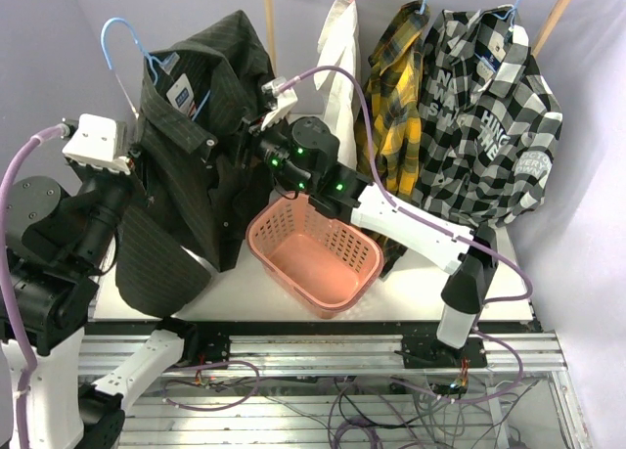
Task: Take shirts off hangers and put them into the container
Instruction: Remove the shirt from the hanger, then place the hanger at the clothesline.
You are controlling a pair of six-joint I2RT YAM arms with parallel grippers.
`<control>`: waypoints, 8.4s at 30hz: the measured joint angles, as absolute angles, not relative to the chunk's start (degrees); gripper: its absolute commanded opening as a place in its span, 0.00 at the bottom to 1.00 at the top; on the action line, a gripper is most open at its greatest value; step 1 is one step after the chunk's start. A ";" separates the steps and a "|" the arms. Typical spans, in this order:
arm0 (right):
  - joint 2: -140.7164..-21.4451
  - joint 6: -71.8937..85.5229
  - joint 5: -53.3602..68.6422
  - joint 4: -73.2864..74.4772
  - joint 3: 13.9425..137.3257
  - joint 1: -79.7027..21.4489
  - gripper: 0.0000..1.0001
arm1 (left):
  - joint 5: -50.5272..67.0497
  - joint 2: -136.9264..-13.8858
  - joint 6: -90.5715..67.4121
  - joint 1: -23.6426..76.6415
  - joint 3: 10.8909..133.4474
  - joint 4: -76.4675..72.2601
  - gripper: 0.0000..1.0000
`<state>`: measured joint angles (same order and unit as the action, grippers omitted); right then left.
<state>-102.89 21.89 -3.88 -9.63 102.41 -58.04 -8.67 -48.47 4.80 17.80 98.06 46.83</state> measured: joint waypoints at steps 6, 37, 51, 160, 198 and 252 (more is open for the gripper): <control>-102.78 21.76 -5.23 -7.99 101.54 -56.31 0.00 | -6.52 -45.56 3.84 17.80 93.62 46.87 0.07; -102.74 23.70 8.88 7.35 122.15 -32.18 0.00 | 6.26 -35.73 4.05 17.96 87.50 53.45 0.07; -112.40 30.13 21.58 6.98 130.89 -31.77 0.00 | 11.27 -34.68 4.51 17.93 86.13 53.45 0.07; -85.52 -32.12 55.00 46.87 111.11 -26.52 0.00 | 29.69 -42.13 8.54 17.76 88.03 50.83 0.14; -90.98 -17.96 41.60 40.99 118.41 -24.80 0.00 | -11.94 -37.82 2.96 18.20 78.65 43.44 0.82; -93.27 13.63 5.50 28.16 130.54 -24.43 0.00 | -20.32 -33.30 -4.25 18.20 48.21 25.76 0.60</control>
